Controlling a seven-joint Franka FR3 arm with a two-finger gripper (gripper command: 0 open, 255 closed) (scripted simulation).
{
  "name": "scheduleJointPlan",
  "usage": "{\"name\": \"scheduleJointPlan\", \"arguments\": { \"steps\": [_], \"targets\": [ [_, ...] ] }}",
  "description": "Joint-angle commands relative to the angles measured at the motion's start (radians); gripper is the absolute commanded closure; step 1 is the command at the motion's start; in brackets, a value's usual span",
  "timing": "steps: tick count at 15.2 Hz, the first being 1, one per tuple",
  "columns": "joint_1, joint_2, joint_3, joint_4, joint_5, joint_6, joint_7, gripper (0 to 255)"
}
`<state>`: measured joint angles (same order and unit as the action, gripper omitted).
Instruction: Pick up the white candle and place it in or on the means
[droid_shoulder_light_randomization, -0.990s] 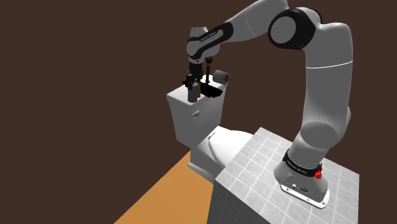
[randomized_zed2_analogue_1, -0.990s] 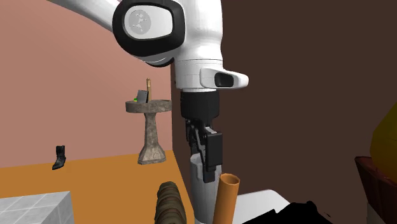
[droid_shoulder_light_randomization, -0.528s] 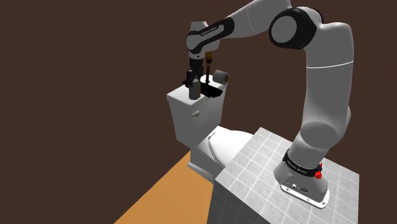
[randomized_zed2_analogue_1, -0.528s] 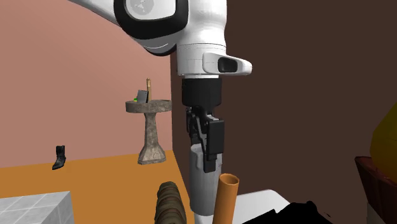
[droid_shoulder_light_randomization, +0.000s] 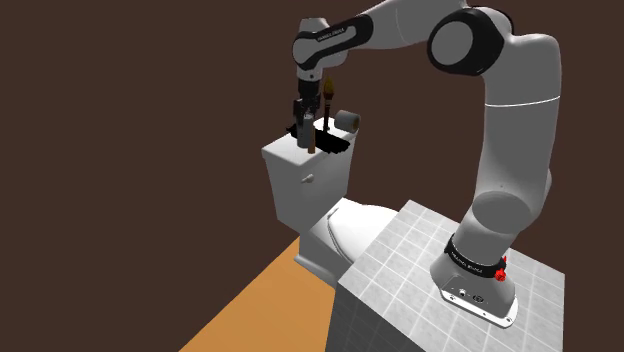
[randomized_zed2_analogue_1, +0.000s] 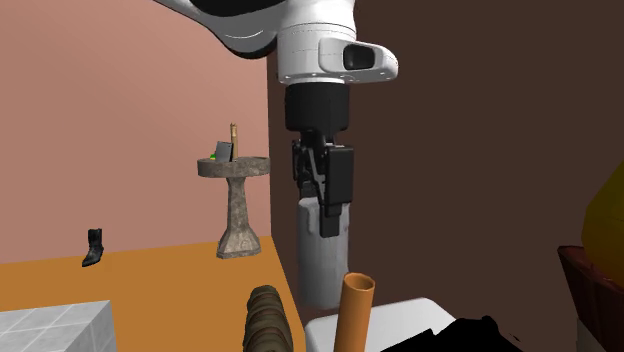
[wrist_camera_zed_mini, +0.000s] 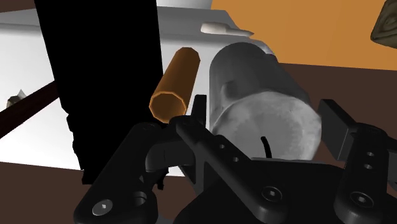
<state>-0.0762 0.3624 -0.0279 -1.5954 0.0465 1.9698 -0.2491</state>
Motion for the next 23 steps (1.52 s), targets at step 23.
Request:
{"name": "scheduleJointPlan", "arguments": {
  "steps": [23],
  "targets": [
    [-0.202,0.465,-0.042,0.966,0.04,-0.508,-0.196,255]
  ]
}}
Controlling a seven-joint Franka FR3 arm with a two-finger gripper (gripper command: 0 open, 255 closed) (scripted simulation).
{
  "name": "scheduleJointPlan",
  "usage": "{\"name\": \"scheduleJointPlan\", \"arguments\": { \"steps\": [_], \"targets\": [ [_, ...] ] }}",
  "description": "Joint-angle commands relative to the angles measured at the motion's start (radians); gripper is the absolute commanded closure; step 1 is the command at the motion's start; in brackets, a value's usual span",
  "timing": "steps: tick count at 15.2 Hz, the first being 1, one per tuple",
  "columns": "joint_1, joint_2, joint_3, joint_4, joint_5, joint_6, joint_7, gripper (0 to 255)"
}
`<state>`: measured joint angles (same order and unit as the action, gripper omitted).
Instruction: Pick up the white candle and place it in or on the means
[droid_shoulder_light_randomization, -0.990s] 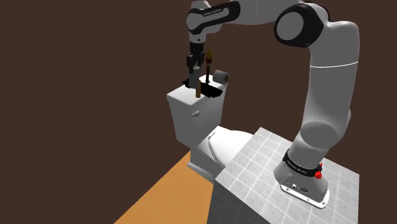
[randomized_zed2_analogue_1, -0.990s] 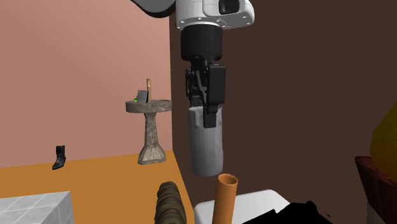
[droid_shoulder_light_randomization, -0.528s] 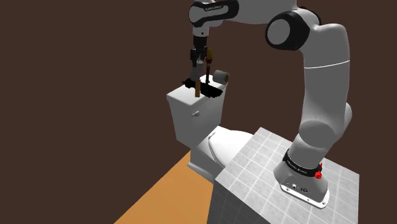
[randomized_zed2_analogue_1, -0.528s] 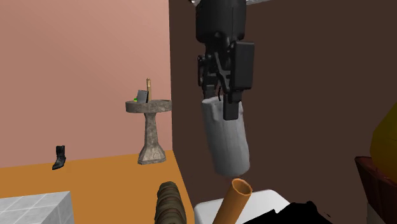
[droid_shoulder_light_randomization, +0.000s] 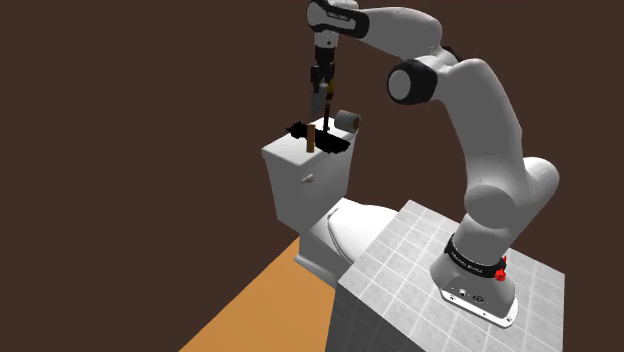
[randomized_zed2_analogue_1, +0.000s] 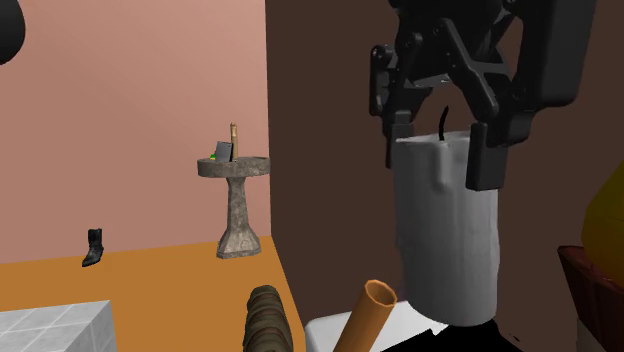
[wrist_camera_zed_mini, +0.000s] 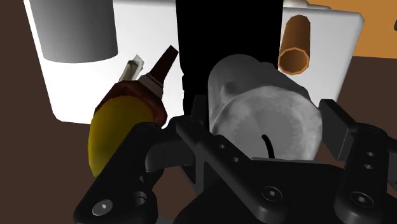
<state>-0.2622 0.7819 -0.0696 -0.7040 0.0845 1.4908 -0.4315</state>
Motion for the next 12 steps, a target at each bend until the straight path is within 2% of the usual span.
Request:
{"name": "scheduleJointPlan", "arguments": {
  "steps": [1,5,12],
  "targets": [
    [-0.013,0.02,-0.001,0.015,0.001,0.004,-0.015,255],
    [-0.006,-0.033,-0.003,-0.133,0.0,0.099,-0.021,255],
    [0.0,-0.069,-0.004,-0.289,0.0,0.219,-0.027,255]
  ]
}}
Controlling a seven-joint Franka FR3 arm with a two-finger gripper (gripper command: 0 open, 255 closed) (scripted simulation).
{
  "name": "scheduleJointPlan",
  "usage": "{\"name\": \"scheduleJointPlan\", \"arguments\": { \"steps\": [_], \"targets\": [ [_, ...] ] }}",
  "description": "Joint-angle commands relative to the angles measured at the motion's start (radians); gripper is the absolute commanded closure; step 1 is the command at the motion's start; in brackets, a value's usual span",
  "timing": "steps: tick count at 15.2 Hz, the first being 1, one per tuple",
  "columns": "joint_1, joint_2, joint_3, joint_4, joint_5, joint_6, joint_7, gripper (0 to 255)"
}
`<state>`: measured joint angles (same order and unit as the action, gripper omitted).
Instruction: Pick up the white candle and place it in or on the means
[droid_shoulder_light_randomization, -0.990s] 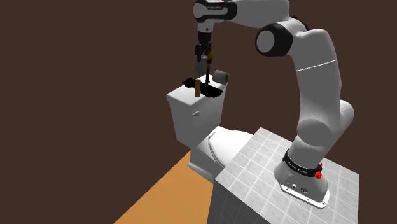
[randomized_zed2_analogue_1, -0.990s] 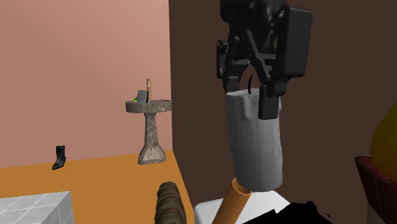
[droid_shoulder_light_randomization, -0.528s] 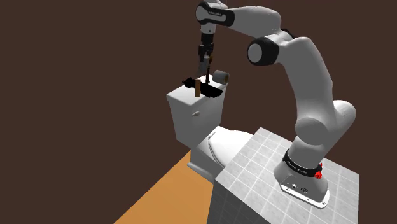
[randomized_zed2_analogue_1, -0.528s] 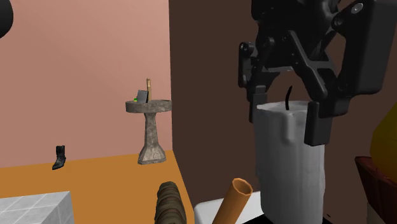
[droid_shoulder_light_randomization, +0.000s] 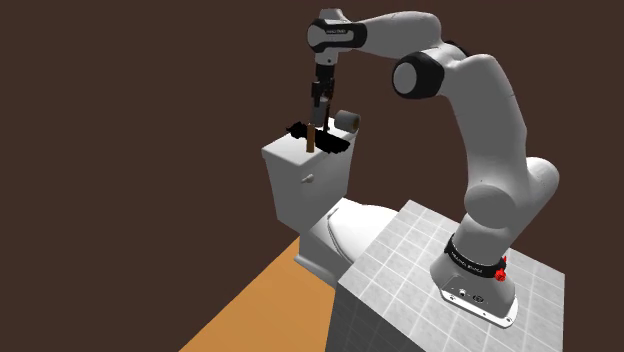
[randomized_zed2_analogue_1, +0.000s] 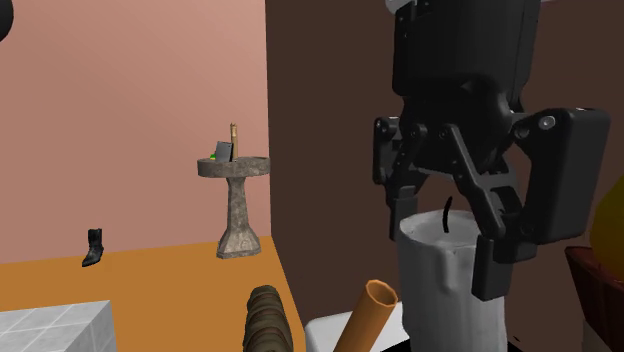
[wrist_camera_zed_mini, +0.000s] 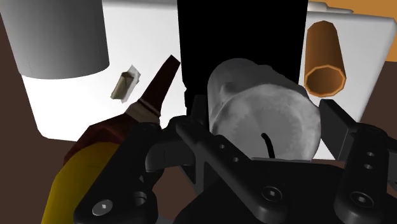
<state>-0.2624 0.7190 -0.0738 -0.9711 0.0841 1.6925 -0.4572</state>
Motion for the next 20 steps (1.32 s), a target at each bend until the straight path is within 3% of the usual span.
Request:
{"name": "scheduleJointPlan", "arguments": {
  "steps": [1,6,14,15,20],
  "targets": [
    [0.001,-0.008,0.0,-0.039,0.0,0.032,-0.002,255],
    [0.004,-0.012,0.0,-0.113,0.001,0.102,-0.005,255],
    [0.004,-0.012,0.0,-0.118,0.001,0.107,-0.006,255],
    [0.004,-0.012,0.0,-0.117,0.001,0.106,-0.006,0],
    [0.004,-0.012,0.0,-0.118,0.001,0.107,-0.006,0]
  ]
}}
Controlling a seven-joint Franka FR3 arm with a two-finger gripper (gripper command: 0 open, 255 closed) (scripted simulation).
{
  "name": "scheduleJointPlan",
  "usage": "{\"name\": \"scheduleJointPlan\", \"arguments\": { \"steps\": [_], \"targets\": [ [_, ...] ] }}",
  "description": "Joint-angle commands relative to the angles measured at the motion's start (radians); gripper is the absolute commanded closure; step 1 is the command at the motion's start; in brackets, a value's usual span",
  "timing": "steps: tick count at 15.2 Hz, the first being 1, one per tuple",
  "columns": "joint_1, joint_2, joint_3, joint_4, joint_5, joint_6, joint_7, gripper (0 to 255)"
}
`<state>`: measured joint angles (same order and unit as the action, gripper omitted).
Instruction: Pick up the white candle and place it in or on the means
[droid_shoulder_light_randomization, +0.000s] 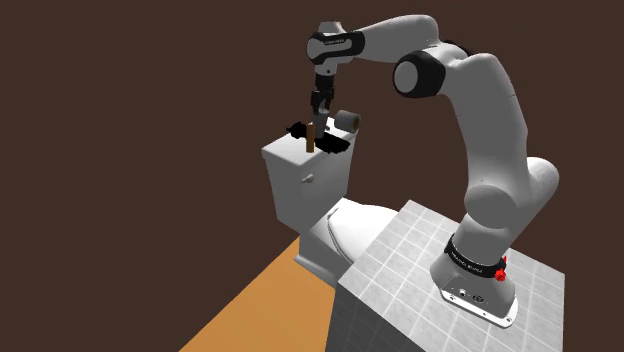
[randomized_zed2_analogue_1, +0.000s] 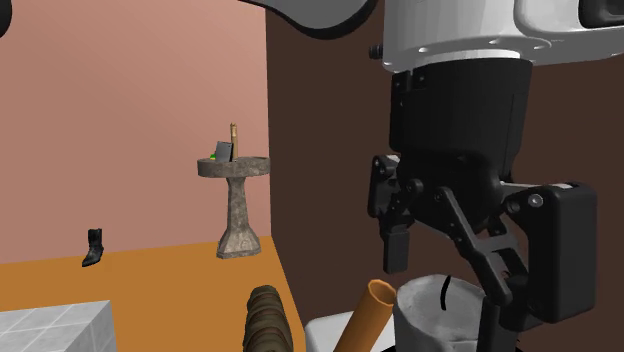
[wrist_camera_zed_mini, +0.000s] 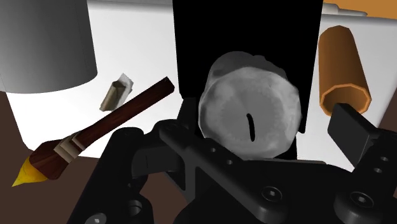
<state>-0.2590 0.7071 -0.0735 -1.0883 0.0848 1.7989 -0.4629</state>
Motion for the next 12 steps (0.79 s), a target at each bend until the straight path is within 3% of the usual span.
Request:
{"name": "scheduleJointPlan", "arguments": {
  "steps": [1,4,12],
  "targets": [
    [-0.001,0.0,0.0,0.033,0.0,-0.033,0.001,0],
    [-0.008,0.015,0.0,0.152,-0.001,-0.137,0.004,0],
    [-0.008,0.015,0.0,0.152,-0.001,-0.137,0.004,0]
  ]
}}
